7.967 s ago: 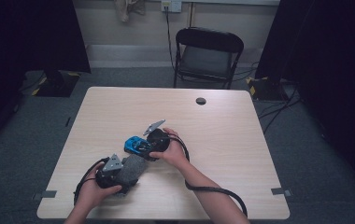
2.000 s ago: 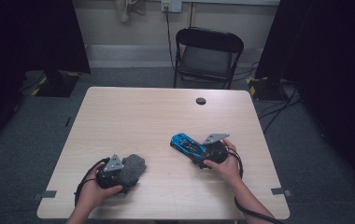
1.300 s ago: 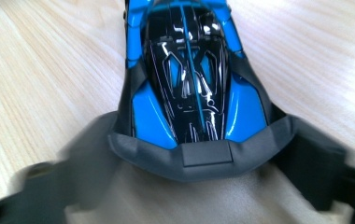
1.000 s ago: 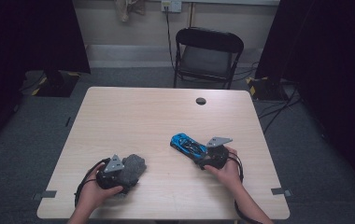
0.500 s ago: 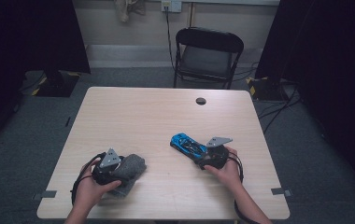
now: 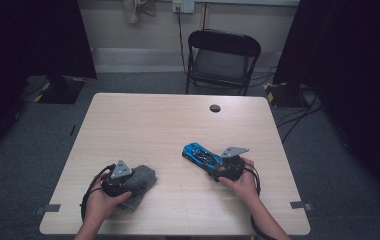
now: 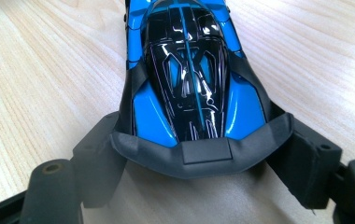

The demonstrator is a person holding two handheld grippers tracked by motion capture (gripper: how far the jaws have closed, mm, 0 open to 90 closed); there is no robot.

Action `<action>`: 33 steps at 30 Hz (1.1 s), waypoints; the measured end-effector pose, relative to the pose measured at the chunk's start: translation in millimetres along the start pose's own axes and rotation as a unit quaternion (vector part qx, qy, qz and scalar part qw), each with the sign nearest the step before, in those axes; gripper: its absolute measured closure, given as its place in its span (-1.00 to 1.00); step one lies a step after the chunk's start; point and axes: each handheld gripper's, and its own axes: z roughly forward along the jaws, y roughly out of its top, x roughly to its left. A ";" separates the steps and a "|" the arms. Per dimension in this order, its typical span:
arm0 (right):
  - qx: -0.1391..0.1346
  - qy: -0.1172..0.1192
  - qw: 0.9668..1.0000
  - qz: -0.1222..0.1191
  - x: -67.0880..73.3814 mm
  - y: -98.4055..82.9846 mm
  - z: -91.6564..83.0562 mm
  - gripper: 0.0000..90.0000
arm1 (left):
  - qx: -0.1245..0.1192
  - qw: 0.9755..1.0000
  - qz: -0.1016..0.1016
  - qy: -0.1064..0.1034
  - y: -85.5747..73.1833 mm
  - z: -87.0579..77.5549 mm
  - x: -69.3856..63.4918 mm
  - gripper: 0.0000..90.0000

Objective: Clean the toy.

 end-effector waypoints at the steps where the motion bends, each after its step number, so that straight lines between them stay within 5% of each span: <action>1: 0.000 0.000 1.000 0.000 0.0 0.0 0.0 -0.45 | 0.005 1.000 -0.004 0.001 -0.5 1.2 -0.2 -0.21; 9: 0.000 0.000 1.000 0.000 0.1 0.0 0.0 -0.46 | 0.012 1.000 0.009 0.002 -2.8 5.3 -4.5 -0.19; 15: 0.000 0.000 1.000 0.000 0.0 0.0 0.0 -0.45 | 0.026 0.999 0.015 -0.022 1.5 1.4 -5.3 0.45; 19: 0.000 0.000 1.000 0.000 0.1 0.0 0.0 -0.46 | 0.021 0.999 -0.007 -0.038 8.3 -1.5 -5.0 0.54; 25: 0.000 0.000 1.000 0.000 0.1 0.0 0.0 -0.45 | -0.017 0.997 -0.011 -0.068 34.3 -1.2 -14.8 0.55; 33: 0.000 0.000 1.000 0.000 0.0 0.0 0.0 -0.46 | -0.034 0.995 -0.005 -0.094 70.1 37.0 -33.2 0.55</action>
